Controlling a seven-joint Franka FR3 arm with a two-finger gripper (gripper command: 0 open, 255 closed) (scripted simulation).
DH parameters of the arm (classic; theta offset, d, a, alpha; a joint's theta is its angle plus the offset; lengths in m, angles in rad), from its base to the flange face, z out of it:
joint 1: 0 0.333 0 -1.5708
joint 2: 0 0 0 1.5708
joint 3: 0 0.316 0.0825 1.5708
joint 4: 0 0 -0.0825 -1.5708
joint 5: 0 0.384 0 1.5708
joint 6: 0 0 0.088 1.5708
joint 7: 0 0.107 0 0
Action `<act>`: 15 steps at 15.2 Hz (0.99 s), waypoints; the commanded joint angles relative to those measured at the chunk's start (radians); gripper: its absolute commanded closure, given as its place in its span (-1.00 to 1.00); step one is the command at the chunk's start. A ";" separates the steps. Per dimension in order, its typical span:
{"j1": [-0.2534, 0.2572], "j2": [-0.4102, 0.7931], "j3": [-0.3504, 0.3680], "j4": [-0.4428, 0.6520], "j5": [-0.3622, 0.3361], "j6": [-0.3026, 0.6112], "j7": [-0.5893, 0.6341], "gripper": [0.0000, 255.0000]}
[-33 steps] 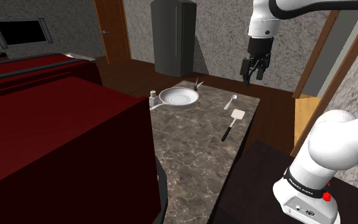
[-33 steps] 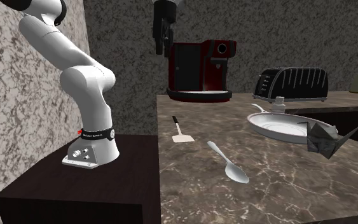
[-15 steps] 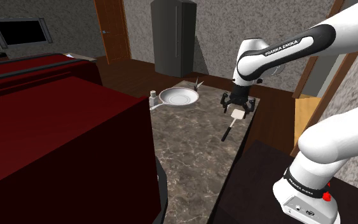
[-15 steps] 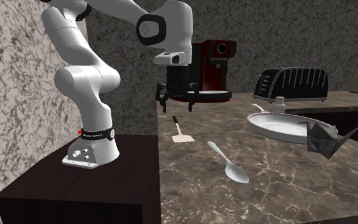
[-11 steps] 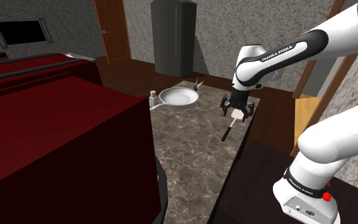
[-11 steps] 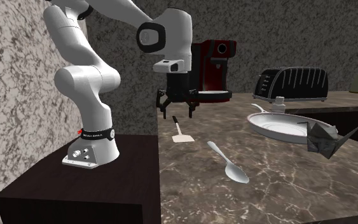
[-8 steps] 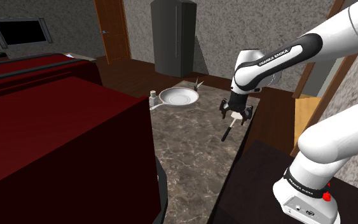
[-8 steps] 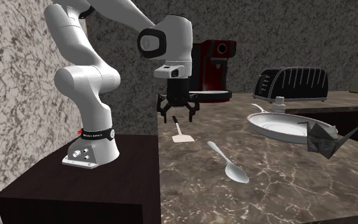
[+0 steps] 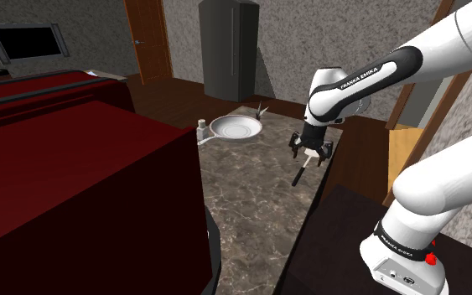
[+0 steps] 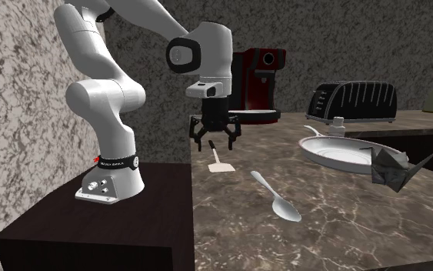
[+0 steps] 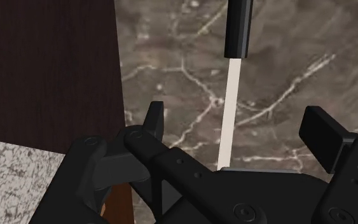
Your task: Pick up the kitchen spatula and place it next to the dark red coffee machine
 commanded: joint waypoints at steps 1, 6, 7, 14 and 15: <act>0.000 0.000 0.000 0.000 0.000 0.000 0.000 1.00; 0.000 0.000 0.000 0.000 0.000 0.000 0.000 1.00; 0.000 0.000 0.000 0.000 0.000 0.000 0.000 1.00; -0.002 -0.043 -0.004 0.028 -0.006 -0.071 0.004 1.00; -0.002 -0.053 -0.005 0.036 -0.007 -0.089 0.006 1.00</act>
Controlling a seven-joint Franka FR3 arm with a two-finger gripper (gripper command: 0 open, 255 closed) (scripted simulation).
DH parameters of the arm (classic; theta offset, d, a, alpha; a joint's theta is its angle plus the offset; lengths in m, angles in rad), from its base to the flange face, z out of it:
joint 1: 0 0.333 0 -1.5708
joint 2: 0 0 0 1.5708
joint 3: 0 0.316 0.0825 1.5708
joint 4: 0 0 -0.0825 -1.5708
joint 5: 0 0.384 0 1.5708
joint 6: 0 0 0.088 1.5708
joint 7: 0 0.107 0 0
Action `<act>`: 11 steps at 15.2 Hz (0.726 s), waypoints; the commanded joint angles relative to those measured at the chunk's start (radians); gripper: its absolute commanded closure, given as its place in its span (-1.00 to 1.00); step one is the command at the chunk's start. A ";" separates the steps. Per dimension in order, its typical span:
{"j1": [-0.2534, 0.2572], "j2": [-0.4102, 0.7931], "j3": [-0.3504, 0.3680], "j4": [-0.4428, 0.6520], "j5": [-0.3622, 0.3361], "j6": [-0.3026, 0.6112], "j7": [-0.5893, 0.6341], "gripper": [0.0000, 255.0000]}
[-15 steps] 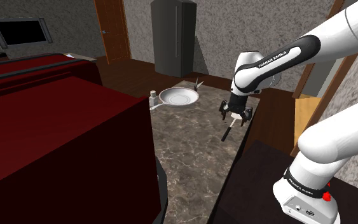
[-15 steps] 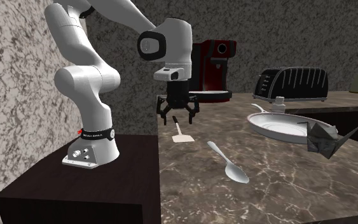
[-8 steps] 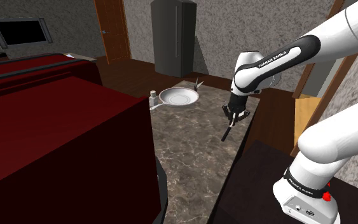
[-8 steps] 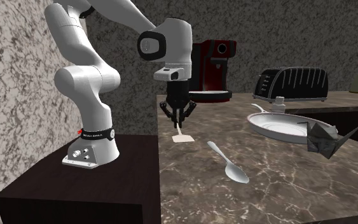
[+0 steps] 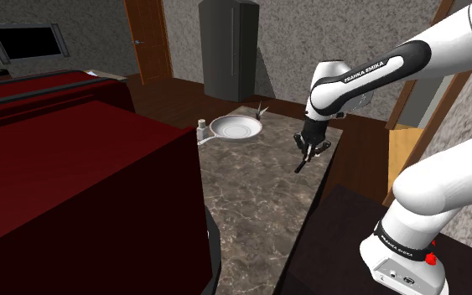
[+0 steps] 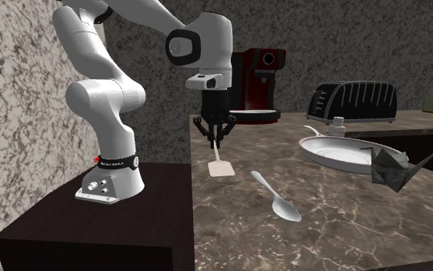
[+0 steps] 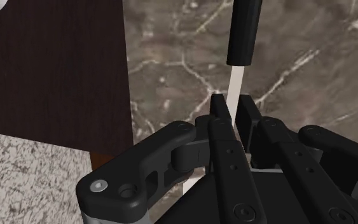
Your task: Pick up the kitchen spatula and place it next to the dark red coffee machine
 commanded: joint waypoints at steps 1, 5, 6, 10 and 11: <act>-0.001 -0.021 -0.003 0.018 -0.003 -0.039 0.002 1.00; -0.003 -0.055 -0.007 0.051 -0.009 -0.107 0.006 1.00; -0.003 -0.062 -0.008 0.060 -0.010 -0.123 0.007 1.00; -0.005 -0.088 -0.012 0.098 -0.015 -0.187 0.011 1.00; -0.005 -0.094 -0.013 0.108 -0.017 -0.203 0.012 1.00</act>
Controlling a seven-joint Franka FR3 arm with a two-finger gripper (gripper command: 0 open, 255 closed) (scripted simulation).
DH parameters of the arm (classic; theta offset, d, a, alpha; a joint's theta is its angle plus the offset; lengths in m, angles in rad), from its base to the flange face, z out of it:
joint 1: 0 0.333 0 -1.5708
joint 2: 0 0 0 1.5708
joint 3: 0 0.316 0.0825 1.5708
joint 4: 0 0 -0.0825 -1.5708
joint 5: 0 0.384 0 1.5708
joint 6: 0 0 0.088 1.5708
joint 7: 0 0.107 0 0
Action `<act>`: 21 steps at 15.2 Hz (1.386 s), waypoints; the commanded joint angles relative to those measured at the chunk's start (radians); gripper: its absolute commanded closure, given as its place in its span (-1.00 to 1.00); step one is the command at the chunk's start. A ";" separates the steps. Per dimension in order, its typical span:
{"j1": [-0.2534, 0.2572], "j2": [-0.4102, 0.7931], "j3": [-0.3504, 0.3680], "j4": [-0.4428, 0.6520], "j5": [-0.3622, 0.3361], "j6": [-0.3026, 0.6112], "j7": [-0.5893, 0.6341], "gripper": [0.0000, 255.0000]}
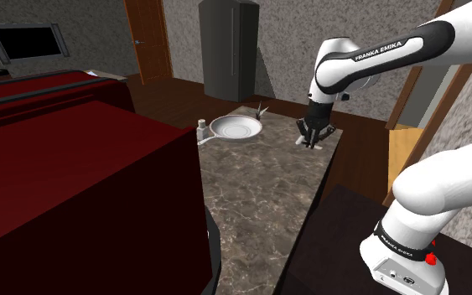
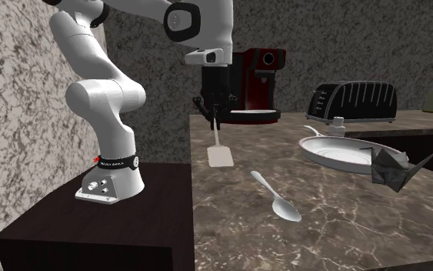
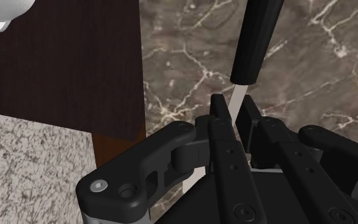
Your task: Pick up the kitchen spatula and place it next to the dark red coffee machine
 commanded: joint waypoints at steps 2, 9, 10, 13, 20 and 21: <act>-0.001 -0.017 -0.003 0.031 -0.004 -0.048 0.003 1.00; -0.003 -0.043 -0.010 0.109 -0.012 -0.152 0.009 1.00; -0.004 -0.045 -0.011 0.121 -0.013 -0.166 0.010 1.00; -0.005 -0.051 -0.014 0.157 -0.016 -0.209 0.013 1.00; -0.007 -0.056 -0.020 0.248 -0.022 -0.304 0.019 1.00; -0.007 -0.055 -0.021 0.262 -0.023 -0.317 0.020 1.00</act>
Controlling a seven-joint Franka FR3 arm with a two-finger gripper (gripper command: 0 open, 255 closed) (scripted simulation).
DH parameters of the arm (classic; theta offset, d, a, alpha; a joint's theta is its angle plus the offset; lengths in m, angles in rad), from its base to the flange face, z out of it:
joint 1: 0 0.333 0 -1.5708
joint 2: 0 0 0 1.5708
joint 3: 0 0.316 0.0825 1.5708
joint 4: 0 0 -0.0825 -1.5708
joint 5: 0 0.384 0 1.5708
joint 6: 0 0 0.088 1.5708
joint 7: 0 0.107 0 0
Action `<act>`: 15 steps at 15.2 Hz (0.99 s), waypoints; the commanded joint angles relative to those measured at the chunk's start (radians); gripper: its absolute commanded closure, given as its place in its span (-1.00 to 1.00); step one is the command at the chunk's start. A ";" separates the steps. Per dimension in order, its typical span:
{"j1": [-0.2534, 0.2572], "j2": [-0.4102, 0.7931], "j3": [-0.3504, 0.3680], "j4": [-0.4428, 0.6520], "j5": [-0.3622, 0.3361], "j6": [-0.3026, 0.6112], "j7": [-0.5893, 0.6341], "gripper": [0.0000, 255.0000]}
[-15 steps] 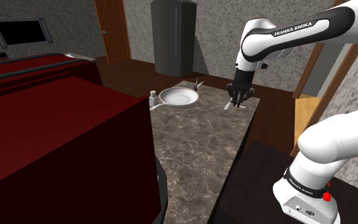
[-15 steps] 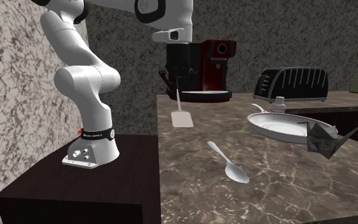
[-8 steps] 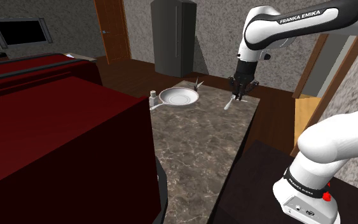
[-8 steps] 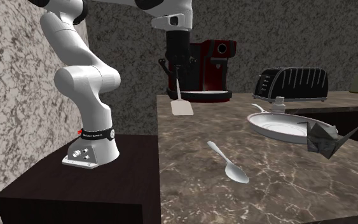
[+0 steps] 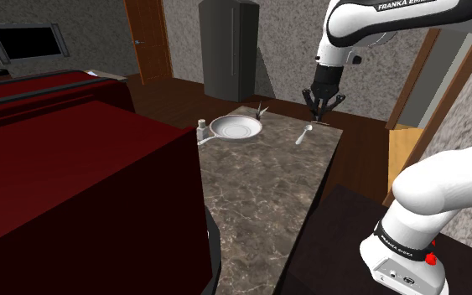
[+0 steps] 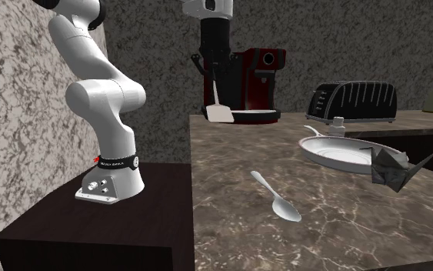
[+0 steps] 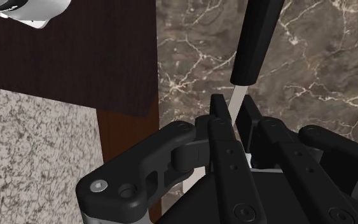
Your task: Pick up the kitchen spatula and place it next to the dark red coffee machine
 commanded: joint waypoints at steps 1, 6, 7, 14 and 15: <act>-0.002 0.005 -0.003 0.031 -0.003 -0.027 0.000 1.00; -0.003 0.011 -0.007 0.103 -0.007 -0.092 0.005 1.00; -0.003 0.013 -0.007 0.118 -0.007 -0.105 0.006 1.00; -0.005 0.032 -0.012 0.226 -0.012 -0.194 0.012 1.00; -0.005 0.035 -0.012 0.242 -0.012 -0.207 0.013 1.00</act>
